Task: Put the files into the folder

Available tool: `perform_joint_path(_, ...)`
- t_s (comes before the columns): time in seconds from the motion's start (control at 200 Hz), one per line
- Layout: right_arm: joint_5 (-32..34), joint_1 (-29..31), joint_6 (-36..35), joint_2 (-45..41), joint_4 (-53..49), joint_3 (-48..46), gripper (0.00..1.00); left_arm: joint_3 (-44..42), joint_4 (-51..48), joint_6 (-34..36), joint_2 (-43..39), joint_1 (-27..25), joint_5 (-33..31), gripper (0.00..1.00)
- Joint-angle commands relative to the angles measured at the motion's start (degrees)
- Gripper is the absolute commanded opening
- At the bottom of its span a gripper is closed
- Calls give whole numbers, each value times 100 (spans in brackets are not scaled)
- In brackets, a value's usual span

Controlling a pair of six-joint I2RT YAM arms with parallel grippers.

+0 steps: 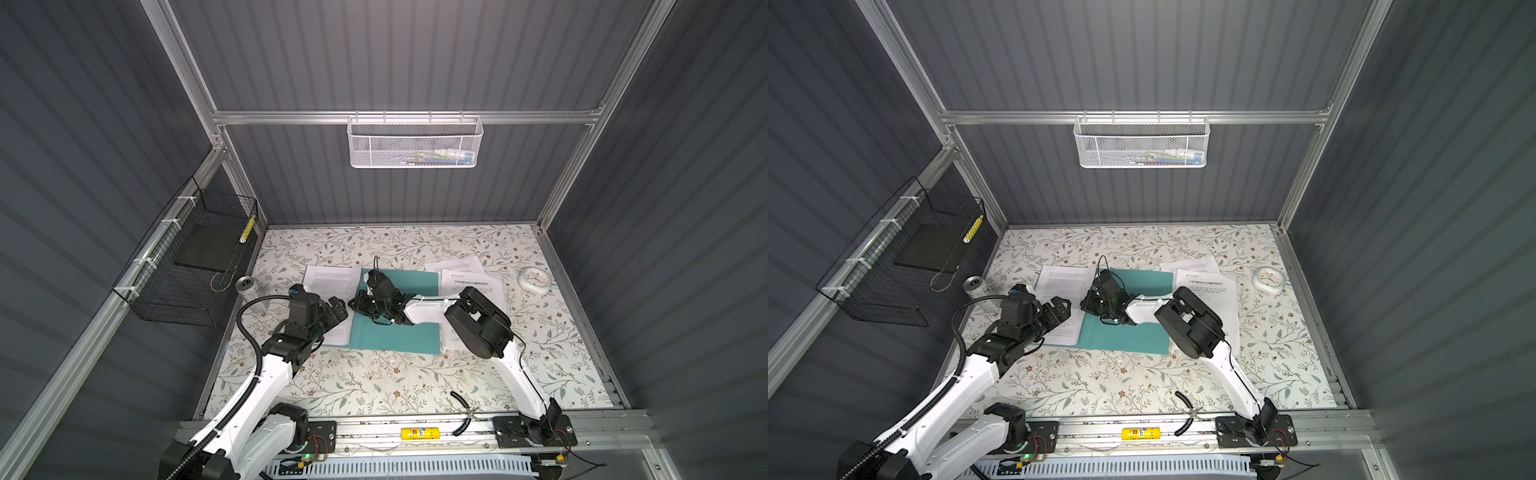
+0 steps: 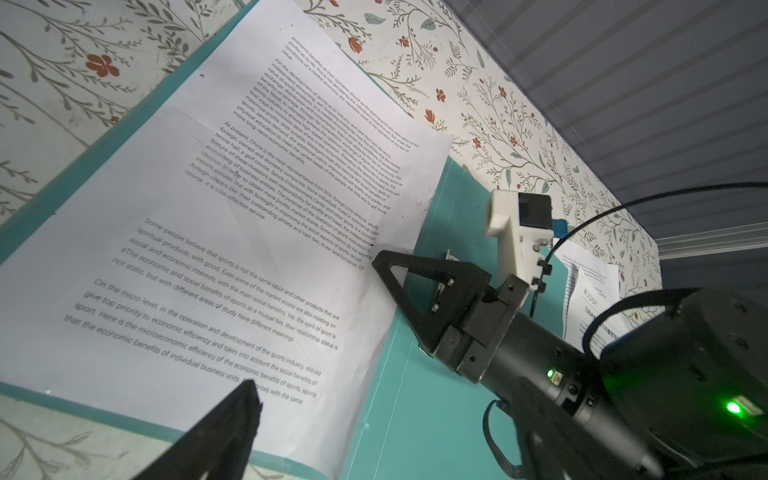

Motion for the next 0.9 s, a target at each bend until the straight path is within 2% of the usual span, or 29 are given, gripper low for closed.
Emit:
perform_joint_path(0.0,-75,56,41,55,-166,154,0,-104,-14,-57,-85,43,-38,95)
perform_joint_path(0.896,-160,100,1114,305,-68,208,0,-234,-14,-145,-93,43,-108,95)
